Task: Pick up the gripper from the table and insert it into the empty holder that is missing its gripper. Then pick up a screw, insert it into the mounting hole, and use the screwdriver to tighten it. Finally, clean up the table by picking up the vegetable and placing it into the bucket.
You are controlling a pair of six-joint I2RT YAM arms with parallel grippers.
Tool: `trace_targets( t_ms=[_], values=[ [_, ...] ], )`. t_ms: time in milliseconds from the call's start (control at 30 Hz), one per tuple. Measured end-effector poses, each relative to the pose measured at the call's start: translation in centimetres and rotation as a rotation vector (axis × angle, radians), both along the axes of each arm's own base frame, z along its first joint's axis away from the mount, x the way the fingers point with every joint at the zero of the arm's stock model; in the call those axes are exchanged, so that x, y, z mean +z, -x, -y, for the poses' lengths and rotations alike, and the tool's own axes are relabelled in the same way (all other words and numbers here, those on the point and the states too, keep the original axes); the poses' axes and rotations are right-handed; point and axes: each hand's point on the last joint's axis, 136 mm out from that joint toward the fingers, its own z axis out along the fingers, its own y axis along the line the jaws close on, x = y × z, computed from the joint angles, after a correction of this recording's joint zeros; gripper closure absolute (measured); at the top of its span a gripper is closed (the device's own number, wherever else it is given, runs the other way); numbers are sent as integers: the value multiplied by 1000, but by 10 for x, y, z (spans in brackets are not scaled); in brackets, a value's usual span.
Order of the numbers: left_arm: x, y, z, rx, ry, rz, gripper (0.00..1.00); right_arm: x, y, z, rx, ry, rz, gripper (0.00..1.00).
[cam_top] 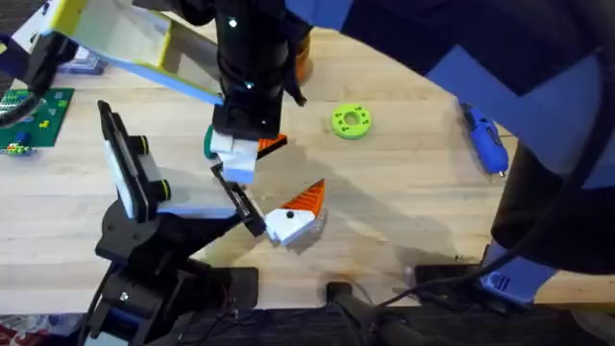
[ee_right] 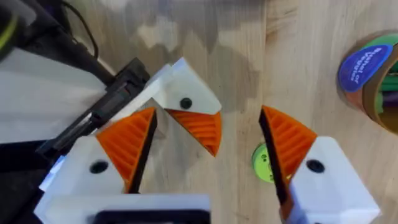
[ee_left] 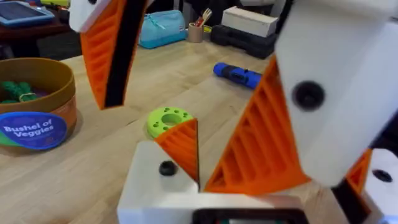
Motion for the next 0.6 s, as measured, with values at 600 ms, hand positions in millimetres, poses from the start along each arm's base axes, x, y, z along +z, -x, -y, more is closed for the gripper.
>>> trace_targets(
  t_ms=[600],
  values=[
    [0, 0, 0, 0, 0, 2, 10, 37, -2, 28, -43, -57, 10, 5]
  ],
)
